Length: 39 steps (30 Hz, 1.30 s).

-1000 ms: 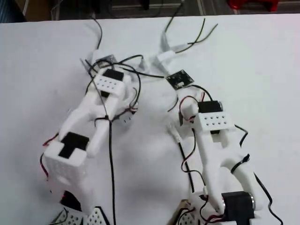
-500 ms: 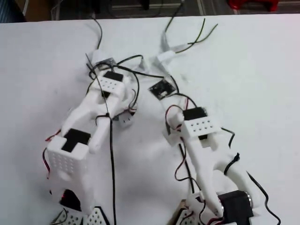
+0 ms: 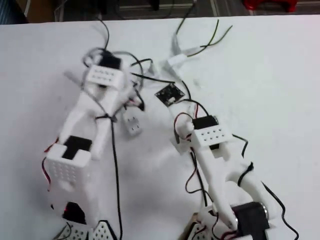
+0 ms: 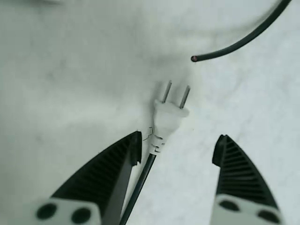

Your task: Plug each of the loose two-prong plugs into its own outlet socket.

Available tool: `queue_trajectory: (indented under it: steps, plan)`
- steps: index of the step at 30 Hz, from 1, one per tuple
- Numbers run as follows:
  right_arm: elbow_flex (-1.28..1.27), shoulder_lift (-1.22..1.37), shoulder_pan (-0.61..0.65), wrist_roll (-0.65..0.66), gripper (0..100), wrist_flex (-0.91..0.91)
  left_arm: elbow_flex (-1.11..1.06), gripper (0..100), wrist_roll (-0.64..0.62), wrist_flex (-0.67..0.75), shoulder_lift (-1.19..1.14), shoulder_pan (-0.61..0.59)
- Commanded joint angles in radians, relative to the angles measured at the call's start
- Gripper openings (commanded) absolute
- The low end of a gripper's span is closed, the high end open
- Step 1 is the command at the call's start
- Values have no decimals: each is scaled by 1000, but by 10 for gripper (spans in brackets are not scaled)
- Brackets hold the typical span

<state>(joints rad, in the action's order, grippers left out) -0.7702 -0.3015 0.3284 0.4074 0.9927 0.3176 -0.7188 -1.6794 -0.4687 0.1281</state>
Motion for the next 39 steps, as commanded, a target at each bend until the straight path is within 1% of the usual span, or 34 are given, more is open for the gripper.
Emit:
queue_trajectory:
  steps: [1, 6, 11, 13, 16, 18, 23, 27, 33, 37, 39]
  plan:
    - [72, 101, 7, -2, 254, -13, 155, 327, 9, -98, 12, -147]
    - [198, 288, 7, -5, 254, 41, 153, 327, 9, -97, 4, -289]
    - [281, 398, 7, -18, 245, 65, 150, 327, 9, -64, 1, -352]
    - [287, 417, 2, -58, 207, 65, 150, 327, 9, -61, 1, -361]
    - [288, 424, 5, -68, 149, 65, 150, 327, 9, -61, -2, -361]
    - [288, 426, 5, -69, 139, 58, 152, 327, 9, -61, -27, -361]
    - [282, 427, 2, -74, 131, 76, 161, 327, 9, -11, -104, -361]
    - [287, 427, 1, -72, 40, 107, 161, 327, 9, -5, -116, -361]
    - [292, 417, 5, -69, 29, 108, 161, 324, 9, -5, -116, -361]
    - [393, 397, 31, -63, 19, 147, 161, 324, 9, -5, -120, -358]
    - [459, 357, 62, -23, 20, 191, 161, 324, 9, -2, -125, -355]
